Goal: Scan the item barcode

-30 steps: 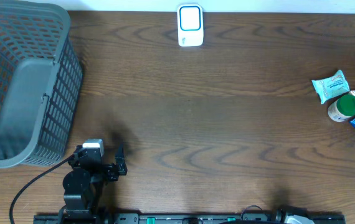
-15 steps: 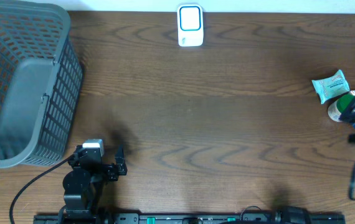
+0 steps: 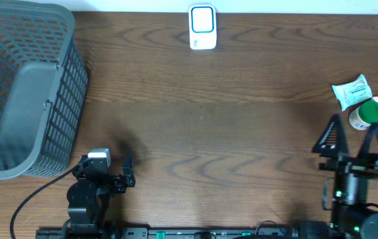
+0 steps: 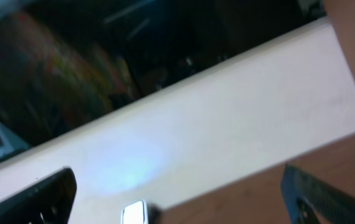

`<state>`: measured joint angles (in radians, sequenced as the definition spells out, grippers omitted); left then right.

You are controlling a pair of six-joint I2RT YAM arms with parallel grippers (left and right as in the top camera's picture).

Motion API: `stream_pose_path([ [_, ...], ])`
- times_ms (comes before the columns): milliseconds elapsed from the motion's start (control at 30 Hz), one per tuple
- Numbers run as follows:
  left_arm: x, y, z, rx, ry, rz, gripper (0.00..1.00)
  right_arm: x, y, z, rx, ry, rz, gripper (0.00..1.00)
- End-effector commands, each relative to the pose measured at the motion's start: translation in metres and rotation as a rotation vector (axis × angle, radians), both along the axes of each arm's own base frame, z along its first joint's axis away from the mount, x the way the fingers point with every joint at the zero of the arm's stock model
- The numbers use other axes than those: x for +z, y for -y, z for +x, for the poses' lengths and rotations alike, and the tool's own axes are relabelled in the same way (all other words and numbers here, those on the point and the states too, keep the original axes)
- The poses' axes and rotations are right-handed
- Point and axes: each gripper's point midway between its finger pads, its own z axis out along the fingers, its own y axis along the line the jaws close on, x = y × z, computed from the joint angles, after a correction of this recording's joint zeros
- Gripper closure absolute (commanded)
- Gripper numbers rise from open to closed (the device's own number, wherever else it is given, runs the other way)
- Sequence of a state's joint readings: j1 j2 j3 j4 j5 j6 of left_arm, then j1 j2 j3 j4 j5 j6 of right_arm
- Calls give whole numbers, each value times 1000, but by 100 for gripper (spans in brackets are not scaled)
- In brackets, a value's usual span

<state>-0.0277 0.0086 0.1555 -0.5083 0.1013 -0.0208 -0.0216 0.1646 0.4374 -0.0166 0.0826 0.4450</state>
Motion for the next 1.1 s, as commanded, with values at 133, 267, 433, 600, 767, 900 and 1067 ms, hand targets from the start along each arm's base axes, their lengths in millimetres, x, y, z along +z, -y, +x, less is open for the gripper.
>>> stream_pose_path([
  [133,-6,-2,0,4,-12,19,2,-60,3,11,-19,-41,24,1],
  [267,-6,-2,0,4,-12,19,2,-89,6,15,-33,-77,27,1],
  [433,-6,-2,0,4,-12,19,2,-119,8,21,-46,-130,28,1],
  [600,-6,-2,0,4,-12,19,2,-143,9,26,-56,-181,16,1],
  [767,-6,-2,0,4,-12,19,2,-166,9,28,-61,-255,-20,1],
  [900,-6,-2,0,4,-12,19,2,-182,9,28,-60,-319,-27,1],
  [1067,-6,-2,0,4,-12,19,2,-182,9,28,-58,-321,-27,1],
])
